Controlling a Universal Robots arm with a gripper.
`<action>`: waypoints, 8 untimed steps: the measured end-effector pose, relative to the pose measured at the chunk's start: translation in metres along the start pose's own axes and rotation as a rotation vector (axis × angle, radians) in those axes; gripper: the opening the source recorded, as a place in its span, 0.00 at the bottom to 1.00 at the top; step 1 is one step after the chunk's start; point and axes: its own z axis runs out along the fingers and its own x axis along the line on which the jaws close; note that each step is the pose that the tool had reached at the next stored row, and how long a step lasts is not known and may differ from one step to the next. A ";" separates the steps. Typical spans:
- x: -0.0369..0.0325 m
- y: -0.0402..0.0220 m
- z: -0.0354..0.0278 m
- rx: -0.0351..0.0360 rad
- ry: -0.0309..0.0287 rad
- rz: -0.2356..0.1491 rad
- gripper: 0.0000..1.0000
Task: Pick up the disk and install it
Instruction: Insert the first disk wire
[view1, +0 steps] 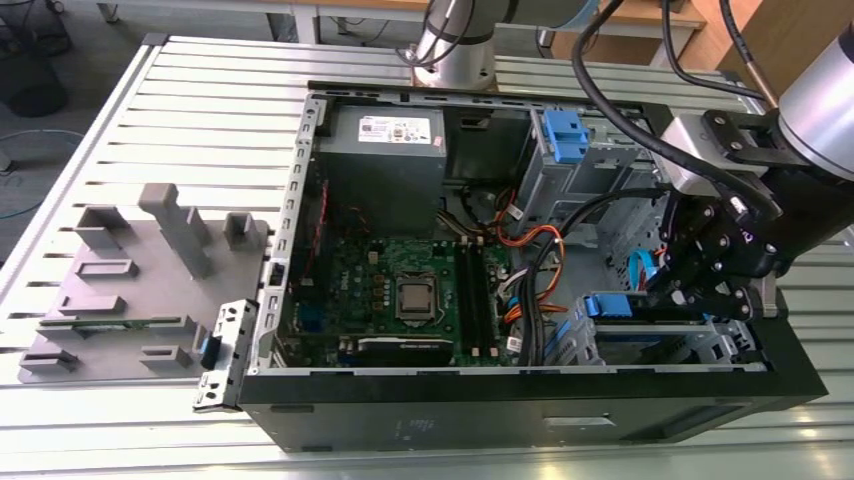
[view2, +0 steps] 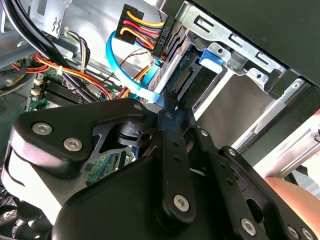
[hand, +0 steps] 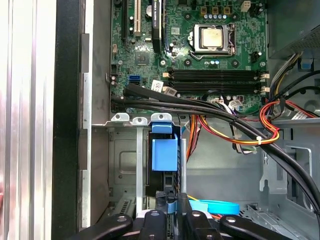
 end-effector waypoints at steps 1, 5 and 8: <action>0.0000 0.0000 0.0000 0.0000 0.0000 0.000 0.24; 0.0000 0.0000 0.0000 0.0000 0.0001 0.000 0.24; 0.0000 0.0000 0.0000 0.0000 0.0002 0.000 0.24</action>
